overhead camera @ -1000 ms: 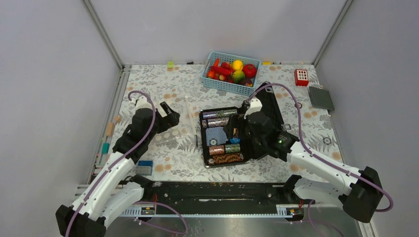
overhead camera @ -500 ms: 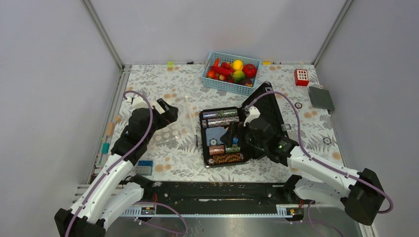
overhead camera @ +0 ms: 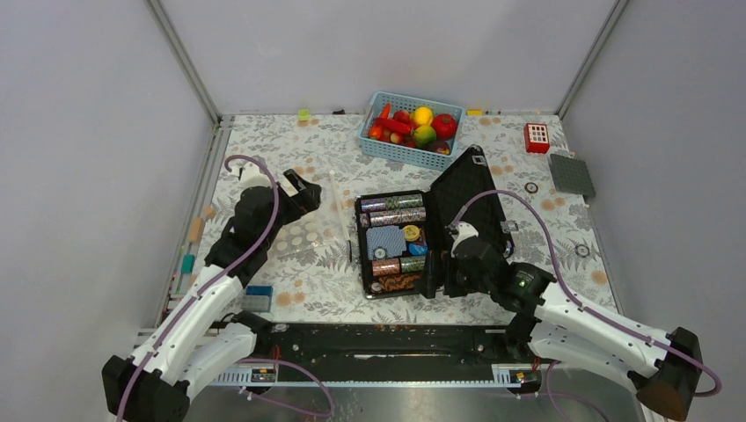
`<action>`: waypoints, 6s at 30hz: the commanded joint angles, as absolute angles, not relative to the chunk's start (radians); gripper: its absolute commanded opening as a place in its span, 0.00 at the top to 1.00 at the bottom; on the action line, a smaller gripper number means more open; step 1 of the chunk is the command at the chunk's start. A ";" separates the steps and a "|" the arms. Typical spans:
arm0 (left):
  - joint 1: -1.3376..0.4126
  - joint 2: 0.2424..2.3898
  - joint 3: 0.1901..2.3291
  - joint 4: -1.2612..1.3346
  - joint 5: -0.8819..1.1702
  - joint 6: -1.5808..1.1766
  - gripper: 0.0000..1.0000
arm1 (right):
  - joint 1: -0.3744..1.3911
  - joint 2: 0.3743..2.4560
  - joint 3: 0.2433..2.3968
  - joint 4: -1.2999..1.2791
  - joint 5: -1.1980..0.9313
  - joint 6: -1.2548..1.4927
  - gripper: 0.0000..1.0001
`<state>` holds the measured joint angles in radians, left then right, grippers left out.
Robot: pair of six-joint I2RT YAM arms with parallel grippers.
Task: Place the food in the zip-top bag and seal the zipper
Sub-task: Move the distractor to the center of the board, then move the bin to the center of the board.
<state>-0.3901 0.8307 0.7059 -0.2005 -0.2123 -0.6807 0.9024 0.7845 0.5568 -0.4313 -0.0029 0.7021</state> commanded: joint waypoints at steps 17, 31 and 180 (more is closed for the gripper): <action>-0.390 0.864 0.733 -0.144 -0.151 -0.666 0.01 | 0.927 0.759 0.600 -0.809 0.385 0.897 0.08; -0.390 0.878 0.729 -0.124 -0.119 -0.659 0.01 | 0.927 0.588 0.733 -1.108 0.433 0.954 0.06; -0.388 1.256 0.872 -0.186 -0.057 -0.658 0.01 | 0.302 2.341 2.187 -0.777 -0.217 -0.484 0.06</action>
